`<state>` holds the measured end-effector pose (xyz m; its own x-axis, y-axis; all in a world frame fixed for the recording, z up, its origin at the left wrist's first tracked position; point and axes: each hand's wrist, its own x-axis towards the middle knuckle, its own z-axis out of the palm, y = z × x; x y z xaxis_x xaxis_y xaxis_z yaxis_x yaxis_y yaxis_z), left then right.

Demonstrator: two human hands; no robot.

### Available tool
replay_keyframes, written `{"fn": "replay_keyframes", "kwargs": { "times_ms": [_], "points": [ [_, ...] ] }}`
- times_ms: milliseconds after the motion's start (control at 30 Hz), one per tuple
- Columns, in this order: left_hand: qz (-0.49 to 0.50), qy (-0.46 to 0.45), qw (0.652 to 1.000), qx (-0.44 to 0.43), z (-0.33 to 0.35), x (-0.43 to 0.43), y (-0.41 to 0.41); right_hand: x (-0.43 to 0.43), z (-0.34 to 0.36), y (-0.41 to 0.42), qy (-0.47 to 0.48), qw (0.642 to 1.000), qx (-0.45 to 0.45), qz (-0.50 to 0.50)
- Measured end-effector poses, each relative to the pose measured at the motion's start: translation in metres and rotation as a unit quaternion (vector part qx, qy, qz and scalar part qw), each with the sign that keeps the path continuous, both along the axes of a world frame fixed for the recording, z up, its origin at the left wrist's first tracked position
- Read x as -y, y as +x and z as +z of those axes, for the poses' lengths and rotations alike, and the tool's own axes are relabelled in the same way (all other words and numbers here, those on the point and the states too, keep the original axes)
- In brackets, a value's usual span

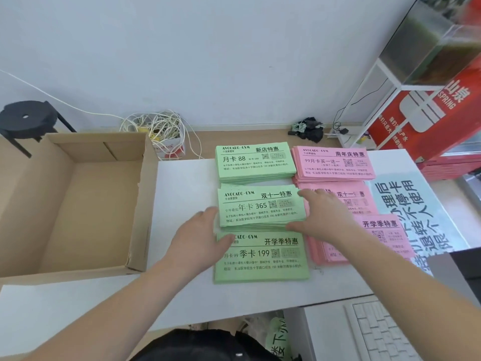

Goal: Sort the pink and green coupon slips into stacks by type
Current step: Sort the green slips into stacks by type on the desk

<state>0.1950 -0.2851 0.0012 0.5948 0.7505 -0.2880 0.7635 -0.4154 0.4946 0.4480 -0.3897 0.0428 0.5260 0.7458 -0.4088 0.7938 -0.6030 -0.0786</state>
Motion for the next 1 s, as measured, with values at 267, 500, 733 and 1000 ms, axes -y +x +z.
{"fn": "replay_keyframes", "kwargs": {
  "times_ms": [267,500,733,1000],
  "points": [
    [0.043,-0.098,0.994,0.030,-0.018,-0.033,0.032,-0.034,-0.023,0.022,-0.105,0.993,-0.046,-0.013],
    [0.018,-0.054,0.998,0.029,-0.034,-0.031,0.042,-0.047,-0.037,0.014,-0.091,0.995,-0.025,-0.002],
    [0.039,-0.068,0.995,0.066,-0.041,-0.033,0.037,-0.054,-0.037,0.003,-0.100,0.995,-0.005,0.009],
    [0.174,-0.163,0.963,0.122,-0.052,-0.015,0.001,-0.012,-0.010,-0.069,0.048,0.980,-0.010,0.193]
  ]
}}
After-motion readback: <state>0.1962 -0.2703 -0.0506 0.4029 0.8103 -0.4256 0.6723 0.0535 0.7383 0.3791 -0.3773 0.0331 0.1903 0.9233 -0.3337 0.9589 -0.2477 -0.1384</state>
